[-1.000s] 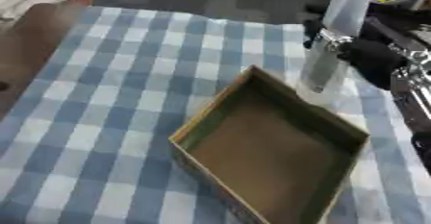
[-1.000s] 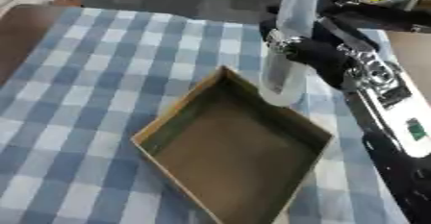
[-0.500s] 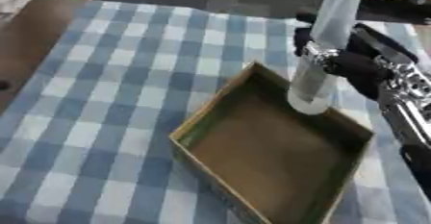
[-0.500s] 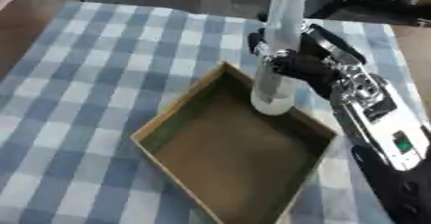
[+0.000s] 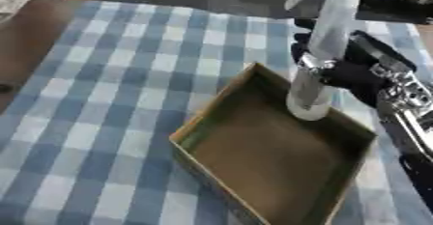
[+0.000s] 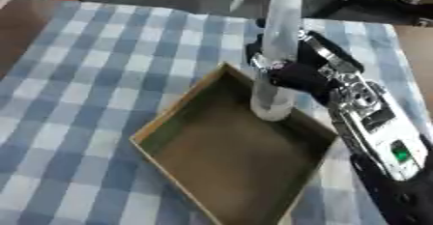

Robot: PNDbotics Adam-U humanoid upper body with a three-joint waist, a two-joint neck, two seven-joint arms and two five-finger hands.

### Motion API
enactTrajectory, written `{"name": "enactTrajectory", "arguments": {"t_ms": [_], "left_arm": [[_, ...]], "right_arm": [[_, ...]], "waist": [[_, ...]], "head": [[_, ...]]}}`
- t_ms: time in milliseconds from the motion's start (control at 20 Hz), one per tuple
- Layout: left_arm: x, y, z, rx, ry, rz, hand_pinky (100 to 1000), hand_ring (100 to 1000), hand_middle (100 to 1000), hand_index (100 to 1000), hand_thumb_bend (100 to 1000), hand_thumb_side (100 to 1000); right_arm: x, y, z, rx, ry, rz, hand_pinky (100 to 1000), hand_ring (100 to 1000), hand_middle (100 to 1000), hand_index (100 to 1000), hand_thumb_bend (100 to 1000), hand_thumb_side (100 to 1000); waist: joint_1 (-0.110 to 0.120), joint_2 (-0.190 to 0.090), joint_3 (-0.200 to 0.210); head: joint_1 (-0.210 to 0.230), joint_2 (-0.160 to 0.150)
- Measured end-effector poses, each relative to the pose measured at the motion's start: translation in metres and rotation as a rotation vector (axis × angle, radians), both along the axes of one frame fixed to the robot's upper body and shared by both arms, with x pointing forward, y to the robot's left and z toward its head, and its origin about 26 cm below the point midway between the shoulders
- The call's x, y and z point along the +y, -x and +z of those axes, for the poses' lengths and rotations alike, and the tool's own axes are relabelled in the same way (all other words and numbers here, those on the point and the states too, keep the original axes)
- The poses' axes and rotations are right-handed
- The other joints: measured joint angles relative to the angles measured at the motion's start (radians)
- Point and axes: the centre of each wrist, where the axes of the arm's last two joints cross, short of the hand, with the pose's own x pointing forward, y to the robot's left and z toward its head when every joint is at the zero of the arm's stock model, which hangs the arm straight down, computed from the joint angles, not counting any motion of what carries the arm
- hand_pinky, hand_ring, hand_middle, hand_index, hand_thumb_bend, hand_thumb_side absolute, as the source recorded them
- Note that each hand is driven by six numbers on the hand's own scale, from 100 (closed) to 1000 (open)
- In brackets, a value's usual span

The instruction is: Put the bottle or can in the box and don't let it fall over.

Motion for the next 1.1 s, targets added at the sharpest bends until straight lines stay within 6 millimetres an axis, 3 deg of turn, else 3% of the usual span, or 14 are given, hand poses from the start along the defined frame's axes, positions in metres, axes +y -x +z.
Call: {"name": "enactTrajectory", "arguments": {"t_ms": [100,150,200,300,350,500,550,850,1100], "left_arm": [[0.0,0.0,0.0,0.001,-0.001,0.0,1000,630,849,925,100,732],[0.0,0.0,0.0,0.002,-0.002,0.0,1000,630,849,925,100,732],[0.0,0.0,0.0,0.002,-0.002,0.0,1000,630,849,925,100,732],[0.0,0.0,0.0,0.002,-0.002,0.0,1000,630,849,926,100,732],[0.0,0.0,0.0,0.002,-0.002,0.0,1000,630,848,926,100,732],[0.0,0.0,0.0,0.002,-0.002,0.0,1000,630,848,926,100,732],[0.0,0.0,0.0,0.002,-0.002,0.0,1000,629,848,926,100,732],[0.0,0.0,0.0,0.004,-0.001,0.001,1000,629,848,925,100,733],[0.0,0.0,0.0,0.005,-0.002,0.0,1000,629,847,925,100,732]], "right_arm": [[0.001,0.0,-0.002,-0.019,0.011,0.005,849,1000,1000,628,100,100],[0.002,0.001,-0.004,-0.029,0.017,0.008,849,1000,1000,628,100,100],[0.002,0.001,-0.005,-0.043,0.026,0.011,880,1000,1000,890,100,100],[0.003,0.002,-0.008,-0.097,0.063,0.023,903,1000,1000,977,100,305],[0.004,0.002,-0.011,-0.125,0.091,0.032,930,1000,1000,1000,100,497],[0.004,0.001,-0.016,-0.202,0.183,0.057,930,1000,1000,1000,100,497],[0.003,0.0,-0.017,-0.219,0.205,0.062,964,1000,1000,1000,100,716],[0.001,-0.001,-0.022,-0.237,0.288,0.092,954,1000,1000,1000,100,729],[0.001,0.005,-0.014,-0.24,0.287,0.116,955,1000,1000,1000,100,724]], "waist": [[0.0,0.002,-0.001],[0.0,0.002,-0.001],[0.0,0.003,-0.002],[0.0,0.003,-0.004],[-0.001,0.003,-0.004],[-0.001,0.003,-0.005],[-0.001,0.003,-0.005],[-0.001,0.003,-0.01],[-0.001,0.002,-0.011]], "head": [[0.0,0.0],[0.0,0.0],[0.0,0.0],[0.0,0.0],[0.0,0.0],[0.0,0.0],[0.0,0.0],[0.0,0.0],[0.0,0.0]]}}
